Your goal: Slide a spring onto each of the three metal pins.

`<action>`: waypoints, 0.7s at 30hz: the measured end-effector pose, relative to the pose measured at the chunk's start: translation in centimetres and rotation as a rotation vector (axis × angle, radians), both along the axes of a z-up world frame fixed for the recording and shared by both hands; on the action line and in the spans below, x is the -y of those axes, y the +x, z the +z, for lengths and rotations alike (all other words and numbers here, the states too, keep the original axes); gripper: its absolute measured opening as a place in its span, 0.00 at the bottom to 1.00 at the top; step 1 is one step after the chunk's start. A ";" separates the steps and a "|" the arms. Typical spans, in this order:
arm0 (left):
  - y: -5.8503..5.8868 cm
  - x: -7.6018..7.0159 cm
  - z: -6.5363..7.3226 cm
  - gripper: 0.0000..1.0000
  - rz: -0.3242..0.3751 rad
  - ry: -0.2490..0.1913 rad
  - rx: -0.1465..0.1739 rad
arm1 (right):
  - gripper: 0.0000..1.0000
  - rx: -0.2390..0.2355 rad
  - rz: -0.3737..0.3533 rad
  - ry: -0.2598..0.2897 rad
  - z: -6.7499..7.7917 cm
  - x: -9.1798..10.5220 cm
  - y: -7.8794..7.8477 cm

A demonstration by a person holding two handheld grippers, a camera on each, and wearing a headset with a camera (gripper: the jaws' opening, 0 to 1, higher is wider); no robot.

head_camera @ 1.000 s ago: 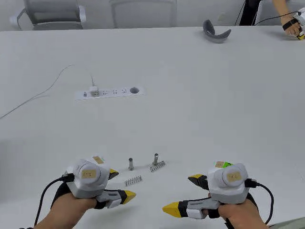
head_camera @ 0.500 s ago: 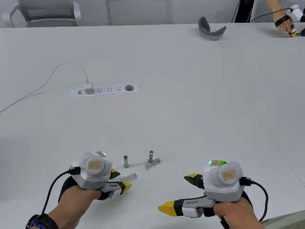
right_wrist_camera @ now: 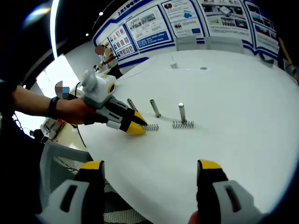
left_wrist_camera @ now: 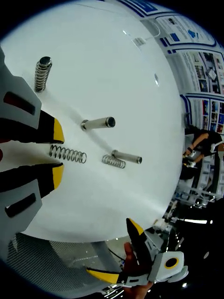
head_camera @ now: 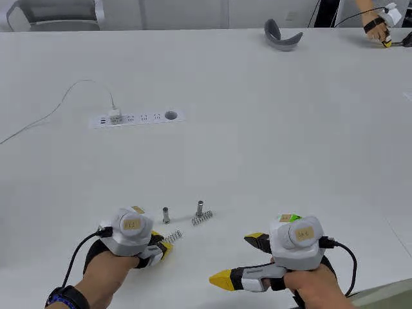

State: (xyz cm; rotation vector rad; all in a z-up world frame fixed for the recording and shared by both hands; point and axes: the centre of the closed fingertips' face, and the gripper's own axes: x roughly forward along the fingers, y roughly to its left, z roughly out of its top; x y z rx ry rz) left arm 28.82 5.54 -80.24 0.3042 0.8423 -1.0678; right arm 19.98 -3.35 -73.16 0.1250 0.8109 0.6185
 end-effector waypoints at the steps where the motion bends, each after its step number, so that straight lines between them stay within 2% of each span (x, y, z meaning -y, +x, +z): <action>1: 0.0 0.0 -0.1 0.17 -0.007 0.008 0.014 | 0.83 -0.002 0.003 -0.001 0.0 -0.1 0.0; 4: 0.1 -0.2 0.0 0.13 -0.009 0.026 0.037 | 0.83 -0.002 0.007 0.000 -0.1 -0.2 0.0; 6: 0.0 -0.2 0.0 0.11 -0.006 0.028 0.036 | 0.83 0.002 0.009 -0.002 -0.1 -0.3 0.1; 10: -0.4 -0.5 0.1 0.11 0.011 0.025 0.014 | 0.83 0.002 0.013 0.001 0.0 -0.6 0.2; 21: -1.5 -2.2 1.3 0.11 0.027 0.006 0.010 | 0.82 0.004 -0.008 0.016 0.1 -0.4 -0.1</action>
